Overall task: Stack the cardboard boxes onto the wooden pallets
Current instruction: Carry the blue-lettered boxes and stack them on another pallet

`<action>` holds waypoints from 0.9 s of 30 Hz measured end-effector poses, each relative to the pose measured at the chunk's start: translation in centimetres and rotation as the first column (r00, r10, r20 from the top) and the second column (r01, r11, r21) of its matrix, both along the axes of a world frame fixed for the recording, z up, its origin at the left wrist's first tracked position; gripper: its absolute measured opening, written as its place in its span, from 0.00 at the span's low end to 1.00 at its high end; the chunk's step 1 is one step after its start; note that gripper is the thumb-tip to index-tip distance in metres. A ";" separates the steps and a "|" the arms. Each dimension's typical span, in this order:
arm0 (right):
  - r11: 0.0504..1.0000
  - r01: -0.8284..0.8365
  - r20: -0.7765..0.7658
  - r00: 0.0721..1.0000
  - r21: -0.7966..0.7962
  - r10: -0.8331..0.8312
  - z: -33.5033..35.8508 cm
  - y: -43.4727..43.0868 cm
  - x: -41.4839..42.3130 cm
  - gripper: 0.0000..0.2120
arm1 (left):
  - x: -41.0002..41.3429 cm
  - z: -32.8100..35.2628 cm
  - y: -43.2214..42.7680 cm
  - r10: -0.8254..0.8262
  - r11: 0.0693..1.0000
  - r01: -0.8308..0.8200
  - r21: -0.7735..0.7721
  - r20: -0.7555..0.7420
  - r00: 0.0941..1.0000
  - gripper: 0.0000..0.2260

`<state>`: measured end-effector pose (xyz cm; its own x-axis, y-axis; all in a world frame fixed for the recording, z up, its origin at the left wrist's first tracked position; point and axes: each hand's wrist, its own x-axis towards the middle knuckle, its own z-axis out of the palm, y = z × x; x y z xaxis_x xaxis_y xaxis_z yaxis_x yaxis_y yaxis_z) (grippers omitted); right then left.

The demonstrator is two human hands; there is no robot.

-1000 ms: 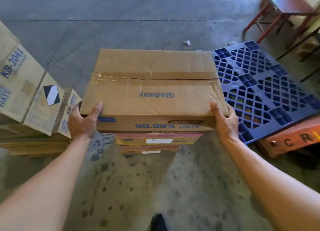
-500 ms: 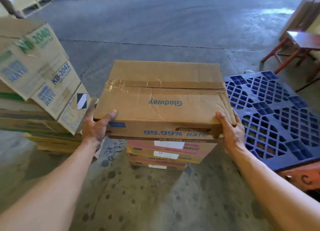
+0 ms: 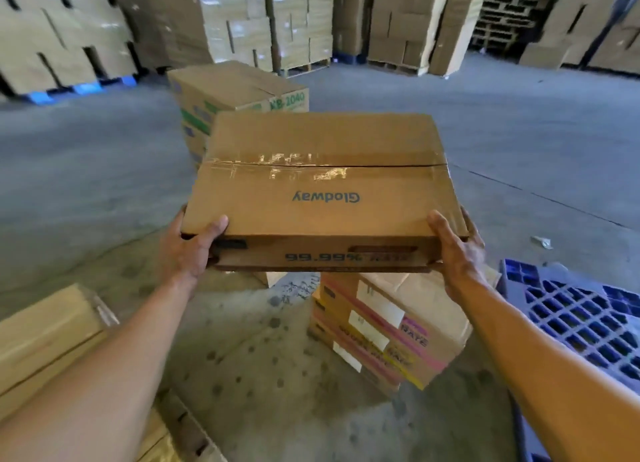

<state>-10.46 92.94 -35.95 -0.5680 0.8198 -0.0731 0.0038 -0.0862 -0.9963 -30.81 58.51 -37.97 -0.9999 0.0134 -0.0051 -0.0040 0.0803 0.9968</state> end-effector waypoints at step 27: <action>0.775 -0.617 0.339 0.706 -0.136 0.622 -19.3 -29.2 3.8 0.35 | 33.6 -17.1 -32.3 0.619 0.743 -0.669 0.005 0.374 0.691 0.25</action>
<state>-6.62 63.76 -55.29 -0.8816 0.2907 -0.3719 0.4017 0.0480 -0.9145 2.83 26.19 -55.11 -0.6981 -0.6078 -0.3784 -0.3301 -0.1958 0.9234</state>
